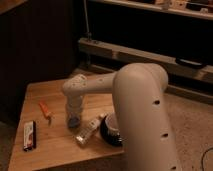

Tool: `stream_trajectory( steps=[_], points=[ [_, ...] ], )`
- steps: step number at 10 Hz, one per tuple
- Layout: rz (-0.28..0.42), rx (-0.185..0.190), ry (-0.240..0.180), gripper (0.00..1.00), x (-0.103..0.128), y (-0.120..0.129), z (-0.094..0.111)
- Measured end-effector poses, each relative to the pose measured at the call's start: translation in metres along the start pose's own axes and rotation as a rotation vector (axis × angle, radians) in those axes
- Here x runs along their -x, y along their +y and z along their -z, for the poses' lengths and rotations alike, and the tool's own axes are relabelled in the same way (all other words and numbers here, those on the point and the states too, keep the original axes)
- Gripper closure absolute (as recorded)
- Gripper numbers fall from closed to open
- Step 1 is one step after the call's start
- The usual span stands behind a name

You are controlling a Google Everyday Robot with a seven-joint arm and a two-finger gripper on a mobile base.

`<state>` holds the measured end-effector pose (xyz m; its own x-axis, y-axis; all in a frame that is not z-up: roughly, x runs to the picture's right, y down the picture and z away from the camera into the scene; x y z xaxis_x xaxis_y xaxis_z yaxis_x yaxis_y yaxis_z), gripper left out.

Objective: Wipe the white sponge on the table

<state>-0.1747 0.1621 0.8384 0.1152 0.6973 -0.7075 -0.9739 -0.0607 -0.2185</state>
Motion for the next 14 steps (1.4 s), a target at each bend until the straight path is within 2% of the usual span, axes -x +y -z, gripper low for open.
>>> stream_trajectory(
  steps=[3,5,7,9,11,14],
  points=[
    [-0.100,-0.007,-0.034,0.66,0.030,-0.046,0.008],
    [-0.135,-0.006,-0.064,0.66,0.050,-0.061,0.013],
    [-0.163,0.005,-0.095,0.66,0.080,-0.074,0.014],
    [-0.175,0.009,-0.100,0.66,0.106,-0.076,0.007],
    [-0.166,0.021,-0.101,0.66,0.128,-0.061,0.002],
    [-0.161,0.013,-0.099,0.66,0.125,-0.063,0.005]
  ],
)
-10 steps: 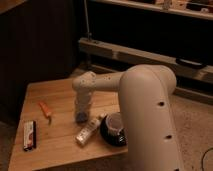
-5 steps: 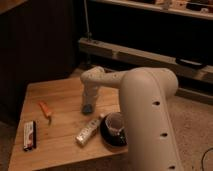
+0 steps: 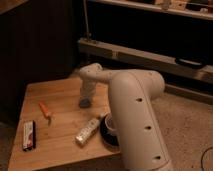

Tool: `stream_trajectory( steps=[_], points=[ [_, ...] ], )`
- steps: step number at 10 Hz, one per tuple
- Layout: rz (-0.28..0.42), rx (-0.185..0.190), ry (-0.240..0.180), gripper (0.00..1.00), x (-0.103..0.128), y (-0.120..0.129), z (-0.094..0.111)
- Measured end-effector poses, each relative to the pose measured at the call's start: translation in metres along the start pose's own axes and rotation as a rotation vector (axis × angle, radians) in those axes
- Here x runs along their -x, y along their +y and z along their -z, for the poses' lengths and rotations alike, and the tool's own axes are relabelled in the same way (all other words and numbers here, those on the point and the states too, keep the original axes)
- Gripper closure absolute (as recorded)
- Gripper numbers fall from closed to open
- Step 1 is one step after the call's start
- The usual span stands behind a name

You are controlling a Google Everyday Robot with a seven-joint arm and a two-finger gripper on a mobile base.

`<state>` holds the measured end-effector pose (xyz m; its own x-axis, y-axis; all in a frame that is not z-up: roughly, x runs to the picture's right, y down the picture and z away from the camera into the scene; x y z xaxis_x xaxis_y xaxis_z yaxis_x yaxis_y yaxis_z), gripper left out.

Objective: Wipe the white sponge on the table

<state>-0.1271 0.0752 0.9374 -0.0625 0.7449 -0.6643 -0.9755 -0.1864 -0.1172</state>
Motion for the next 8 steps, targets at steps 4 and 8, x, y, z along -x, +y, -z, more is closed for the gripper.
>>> stream_trajectory(
  steps=[4,8],
  points=[
    [0.022,-0.025,-0.022,0.74,0.052,0.027,-0.003],
    [0.065,-0.048,-0.028,1.00,0.093,0.063,-0.006]
  ],
)
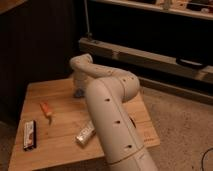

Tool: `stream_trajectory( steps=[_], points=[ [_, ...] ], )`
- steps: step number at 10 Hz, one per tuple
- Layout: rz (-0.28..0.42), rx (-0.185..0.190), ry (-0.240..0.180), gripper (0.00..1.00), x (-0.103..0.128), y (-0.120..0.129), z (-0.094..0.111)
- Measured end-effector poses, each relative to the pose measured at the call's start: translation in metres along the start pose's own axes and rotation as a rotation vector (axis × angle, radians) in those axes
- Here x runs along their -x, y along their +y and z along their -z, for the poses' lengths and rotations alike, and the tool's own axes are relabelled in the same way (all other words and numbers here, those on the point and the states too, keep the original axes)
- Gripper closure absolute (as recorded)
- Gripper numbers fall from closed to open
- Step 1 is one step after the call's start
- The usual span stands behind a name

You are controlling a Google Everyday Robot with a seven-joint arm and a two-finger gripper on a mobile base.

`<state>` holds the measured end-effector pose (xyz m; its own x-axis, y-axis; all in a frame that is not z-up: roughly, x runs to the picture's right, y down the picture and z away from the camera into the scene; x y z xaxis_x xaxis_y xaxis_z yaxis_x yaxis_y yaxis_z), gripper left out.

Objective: Wipe the white sponge on the table

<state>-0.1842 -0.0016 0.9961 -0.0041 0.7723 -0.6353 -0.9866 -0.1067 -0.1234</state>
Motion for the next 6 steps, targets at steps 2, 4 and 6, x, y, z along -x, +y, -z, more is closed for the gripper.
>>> stream_trajectory(
  steps=[2,4,6],
  points=[
    [0.059,0.010,0.006,1.00,-0.009,0.025,-0.001],
    [0.140,0.034,-0.006,1.00,-0.035,0.056,0.010],
    [0.228,0.058,-0.004,1.00,-0.069,0.089,0.019]
  ],
)
